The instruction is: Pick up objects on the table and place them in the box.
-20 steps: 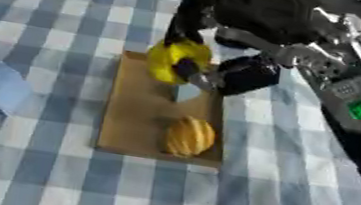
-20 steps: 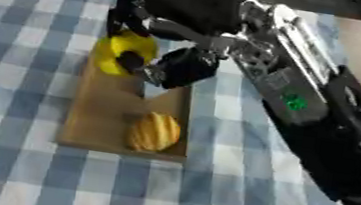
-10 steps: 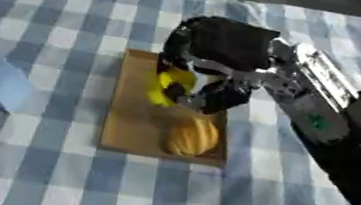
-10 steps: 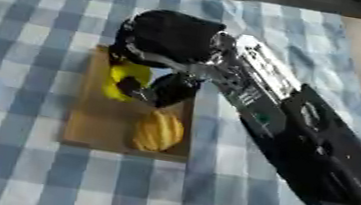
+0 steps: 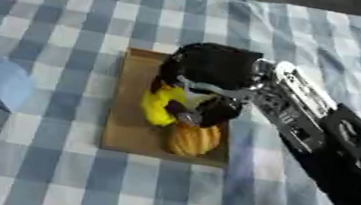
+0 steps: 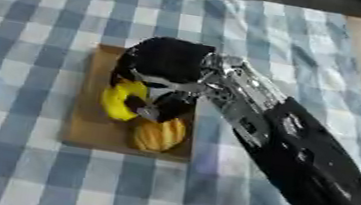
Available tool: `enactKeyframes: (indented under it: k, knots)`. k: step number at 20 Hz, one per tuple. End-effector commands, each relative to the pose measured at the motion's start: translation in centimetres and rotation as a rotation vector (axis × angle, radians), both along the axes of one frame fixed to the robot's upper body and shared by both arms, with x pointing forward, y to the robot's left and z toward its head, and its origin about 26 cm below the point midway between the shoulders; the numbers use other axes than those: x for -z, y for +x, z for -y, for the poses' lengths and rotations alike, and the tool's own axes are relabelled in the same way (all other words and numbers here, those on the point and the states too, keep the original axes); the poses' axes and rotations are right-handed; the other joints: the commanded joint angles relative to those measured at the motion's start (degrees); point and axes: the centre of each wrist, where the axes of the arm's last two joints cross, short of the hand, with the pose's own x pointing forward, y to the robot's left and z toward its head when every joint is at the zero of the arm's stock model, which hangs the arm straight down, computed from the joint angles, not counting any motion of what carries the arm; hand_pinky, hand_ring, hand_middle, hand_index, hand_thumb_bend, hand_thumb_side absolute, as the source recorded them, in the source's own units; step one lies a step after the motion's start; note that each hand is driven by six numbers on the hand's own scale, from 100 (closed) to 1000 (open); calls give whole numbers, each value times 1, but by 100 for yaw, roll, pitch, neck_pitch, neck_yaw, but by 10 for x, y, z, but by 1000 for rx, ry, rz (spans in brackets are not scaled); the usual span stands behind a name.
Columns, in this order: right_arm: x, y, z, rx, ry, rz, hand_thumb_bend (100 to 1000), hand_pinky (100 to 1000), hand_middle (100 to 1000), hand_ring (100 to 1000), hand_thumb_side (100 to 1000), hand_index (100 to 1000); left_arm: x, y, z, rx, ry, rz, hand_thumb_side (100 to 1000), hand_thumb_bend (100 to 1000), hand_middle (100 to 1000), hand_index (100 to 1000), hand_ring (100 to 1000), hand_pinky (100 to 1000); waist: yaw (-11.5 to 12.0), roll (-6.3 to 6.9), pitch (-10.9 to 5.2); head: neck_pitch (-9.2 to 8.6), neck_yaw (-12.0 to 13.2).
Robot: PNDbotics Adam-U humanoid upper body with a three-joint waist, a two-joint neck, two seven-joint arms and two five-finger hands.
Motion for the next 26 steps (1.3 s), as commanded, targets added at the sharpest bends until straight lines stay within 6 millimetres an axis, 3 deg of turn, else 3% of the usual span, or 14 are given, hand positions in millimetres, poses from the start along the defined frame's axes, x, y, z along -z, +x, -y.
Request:
enactKeyframes:
  k: [1,4,6,10,14,16,21,26]
  knots:
    - [-12,-4,4,3,-6,38,100,880,880,946,457,943,-8,-2,-1,3,10,27,724,100,734,792,764,857,-16,18,-96,-23,27]
    - [-21,-10,5,-2,5,54,100,897,908,971,586,967,-8,-2,-1,4,11,26,723,100,735,792,764,857,-32,27,-106,-15,34]
    - [-25,-13,6,0,17,55,100,896,900,965,596,966,-8,-2,-1,4,11,25,722,100,735,792,764,857,-38,33,-119,-16,34]
    - [-38,-20,10,-4,71,52,100,883,874,936,475,956,-8,-3,-1,3,10,23,720,100,735,792,764,857,-53,41,-150,-24,42]
    - [-60,-33,19,-20,177,60,100,856,814,869,263,937,-7,-3,-1,3,10,22,718,100,735,792,764,857,-76,50,-183,-29,65]
    - [-80,-42,32,-14,262,85,100,848,775,827,181,923,-9,-2,-1,3,14,25,713,100,735,792,765,856,-99,57,-205,-17,97]
    - [-122,-69,86,27,536,94,100,839,725,773,257,894,-18,-1,-6,-9,73,47,684,100,737,794,767,856,-208,55,-267,26,228]
    - [-134,-89,131,82,661,112,100,838,711,763,323,878,-39,1,-10,-47,225,111,632,100,744,808,775,855,-355,83,-309,64,320]
